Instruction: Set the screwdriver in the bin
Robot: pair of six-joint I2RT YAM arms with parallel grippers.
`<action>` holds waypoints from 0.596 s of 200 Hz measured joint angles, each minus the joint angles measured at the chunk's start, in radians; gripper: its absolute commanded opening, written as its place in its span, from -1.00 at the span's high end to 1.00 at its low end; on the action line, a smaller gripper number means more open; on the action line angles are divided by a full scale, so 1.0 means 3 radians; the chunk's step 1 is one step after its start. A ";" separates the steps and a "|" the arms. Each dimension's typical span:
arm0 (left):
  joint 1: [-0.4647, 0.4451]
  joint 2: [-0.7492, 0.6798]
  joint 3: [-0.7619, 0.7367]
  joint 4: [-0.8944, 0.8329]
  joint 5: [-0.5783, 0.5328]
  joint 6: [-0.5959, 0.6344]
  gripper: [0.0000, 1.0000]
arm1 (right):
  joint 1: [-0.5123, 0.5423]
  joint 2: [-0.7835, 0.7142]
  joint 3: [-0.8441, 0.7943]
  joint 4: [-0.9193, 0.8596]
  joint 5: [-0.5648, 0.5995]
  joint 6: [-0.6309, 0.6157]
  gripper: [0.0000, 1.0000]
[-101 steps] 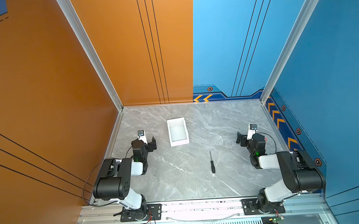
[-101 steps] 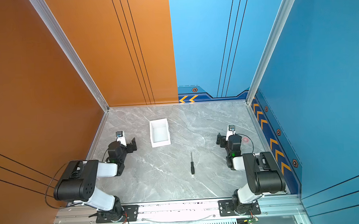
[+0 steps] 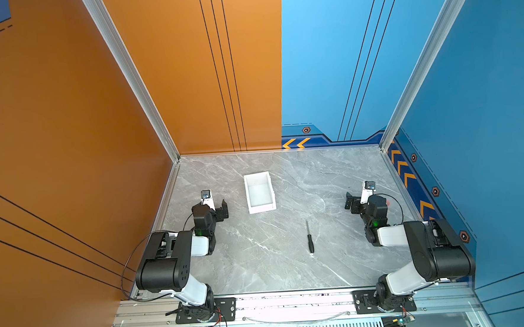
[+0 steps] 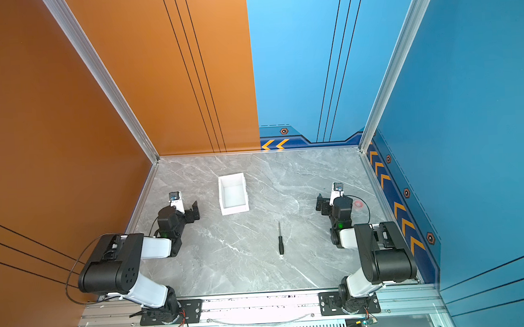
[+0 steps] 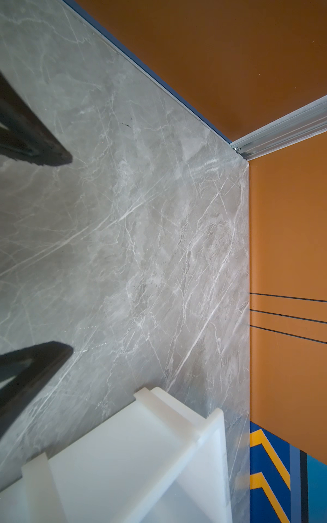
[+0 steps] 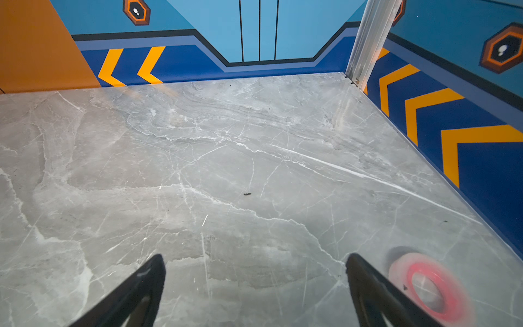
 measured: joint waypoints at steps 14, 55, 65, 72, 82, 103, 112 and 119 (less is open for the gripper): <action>0.0000 0.0000 0.0000 0.0000 0.0000 0.0000 -0.96 | 0.0000 0.0000 0.0000 0.0000 0.0000 0.0000 -1.00; 0.0000 0.0000 0.0000 -0.0001 0.0060 0.0053 -0.96 | 0.0000 0.0000 0.0000 0.0000 0.0000 0.0000 -1.00; 0.0000 0.0000 0.0000 -0.0001 0.0092 0.0066 -0.96 | 0.0000 0.0000 0.0000 0.0000 -0.0001 0.0000 -1.00; 0.0000 0.0000 0.0000 -0.0001 0.0106 0.0078 -0.96 | 0.0000 0.0000 0.0000 0.0000 -0.0001 0.0000 -1.00; 0.0000 0.0000 0.0000 -0.0001 0.0126 0.0088 -0.96 | 0.0000 0.0000 0.0000 0.0000 -0.0001 0.0000 -1.00; 0.0000 0.0000 0.0001 -0.0005 0.0148 0.0089 -0.96 | 0.0000 0.0000 0.0000 -0.0001 -0.0001 0.0000 -1.00; 0.0000 0.0000 0.0001 -0.0006 0.0154 0.0089 -0.96 | -0.0001 0.0000 0.0000 -0.0001 -0.0001 0.0000 -1.00; 0.0000 0.0000 0.0001 -0.0006 0.0158 0.0089 -0.96 | 0.0000 0.0000 0.0000 -0.0001 0.0000 0.0000 -1.00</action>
